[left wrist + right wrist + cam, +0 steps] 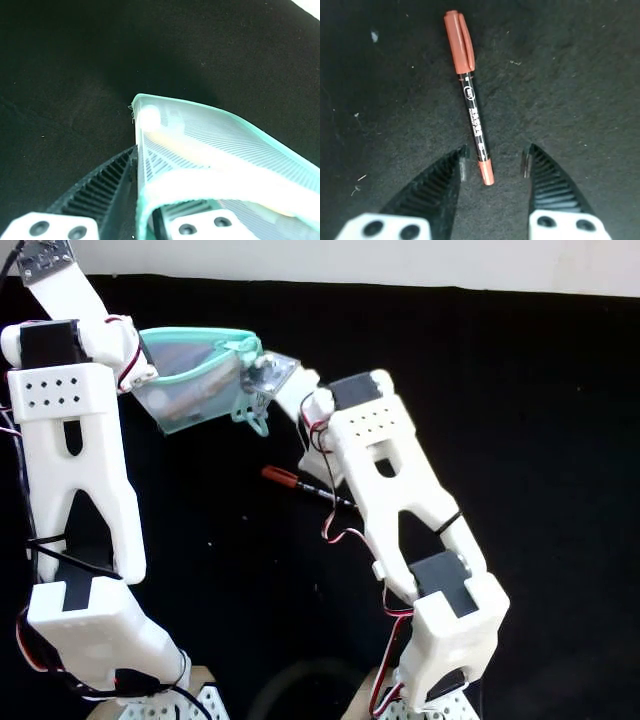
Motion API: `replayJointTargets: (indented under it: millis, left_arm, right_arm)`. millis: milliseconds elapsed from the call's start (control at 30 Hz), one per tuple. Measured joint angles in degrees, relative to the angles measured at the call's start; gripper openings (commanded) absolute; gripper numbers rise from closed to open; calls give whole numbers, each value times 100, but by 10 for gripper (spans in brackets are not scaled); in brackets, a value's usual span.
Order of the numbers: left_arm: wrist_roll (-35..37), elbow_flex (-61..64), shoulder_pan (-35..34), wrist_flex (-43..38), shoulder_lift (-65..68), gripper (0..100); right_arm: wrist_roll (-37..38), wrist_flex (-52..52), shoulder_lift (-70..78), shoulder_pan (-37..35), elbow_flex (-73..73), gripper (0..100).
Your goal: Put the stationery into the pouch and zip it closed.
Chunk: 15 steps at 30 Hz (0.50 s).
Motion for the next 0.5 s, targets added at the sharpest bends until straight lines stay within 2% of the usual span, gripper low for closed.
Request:
replayJointTargets:
  millis: [500]
  left_arm:
    - [0,0,0,-44,0,6]
  right_arm:
    - [905,-1881,0,18,1486,173]
